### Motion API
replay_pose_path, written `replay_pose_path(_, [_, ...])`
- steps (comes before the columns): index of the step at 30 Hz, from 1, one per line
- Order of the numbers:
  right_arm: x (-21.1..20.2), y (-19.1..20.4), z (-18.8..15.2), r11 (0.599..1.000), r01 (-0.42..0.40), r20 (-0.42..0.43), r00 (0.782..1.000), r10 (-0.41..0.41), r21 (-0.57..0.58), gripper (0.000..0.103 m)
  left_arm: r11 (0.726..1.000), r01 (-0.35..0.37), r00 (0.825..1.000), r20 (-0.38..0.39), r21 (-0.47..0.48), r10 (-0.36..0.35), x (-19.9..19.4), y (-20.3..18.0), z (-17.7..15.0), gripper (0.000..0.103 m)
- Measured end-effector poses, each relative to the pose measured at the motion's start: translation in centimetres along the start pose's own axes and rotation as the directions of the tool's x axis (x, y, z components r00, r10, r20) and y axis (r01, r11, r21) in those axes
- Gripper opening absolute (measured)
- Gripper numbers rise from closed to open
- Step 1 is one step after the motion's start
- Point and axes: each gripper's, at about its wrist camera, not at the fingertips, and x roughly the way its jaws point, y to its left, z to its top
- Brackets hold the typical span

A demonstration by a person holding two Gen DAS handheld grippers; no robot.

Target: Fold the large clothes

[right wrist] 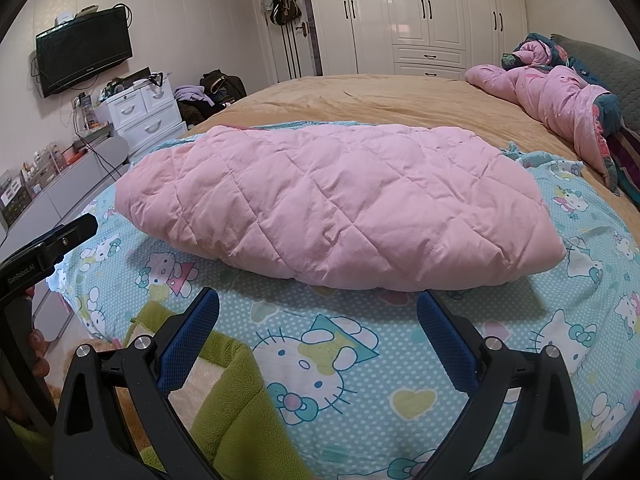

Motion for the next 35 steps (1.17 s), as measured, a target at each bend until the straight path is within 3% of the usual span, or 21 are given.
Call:
replay_pose_path(16, [-0.1,-1.1,0.0,0.998,0.04,-0.015,0.999,-0.04,0.051,0.099,1.0,-0.018,1.0,-0.025,0.005,0.018,0.0,0.7,-0.2,0.094])
replay_pose_path(24, [-1.3,-6.4,-1.2,0.963,0.199,-0.053,0.98,-0.193,0.18,0.099,0.998,-0.057,0.995,-0.084,0.024,0.058,1.1,2.2,-0.5,0.094])
replay_pose_path(27, [-3.2,-11.2,-2.6,0.902,0.341,-0.053,0.939,-0.339,0.266,0.099,0.995,-0.101,0.99,-0.093,0.012,0.102,1.8,4.8,0.0,0.094])
replay_pose_path(29, [-4.8,-16.5,-4.6,0.801,0.495,-0.122,0.866,-0.485,0.337,0.099,0.987,-0.157,0.981,-0.114,-0.015,0.155,3.1,8.5,0.9,0.094])
replay_pose_path(30, [-5.4,-18.8,-5.6,0.75,0.538,-0.167,0.839,-0.517,0.384,0.099,0.982,-0.186,0.975,-0.123,-0.019,0.183,3.8,9.8,1.2,0.094])
replay_pose_path(33, [-10.2,-28.5,-11.7,0.435,0.682,-0.345,0.698,-0.627,0.589,0.099,0.941,-0.334,0.933,-0.16,-0.048,0.323,7.1,16.8,3.1,0.094])
replay_pose_path(34, [-12.6,-31.5,-14.5,0.287,0.723,-0.411,0.622,-0.666,0.629,0.099,0.911,-0.407,0.904,-0.17,-0.069,0.391,8.6,19.9,4.0,0.094])
replay_pose_path(35, [-14.9,-33.9,-17.1,0.143,0.757,-0.476,0.532,-0.7,0.637,0.099,0.894,-0.442,0.889,-0.174,-0.079,0.424,9.5,21.5,4.4,0.094])
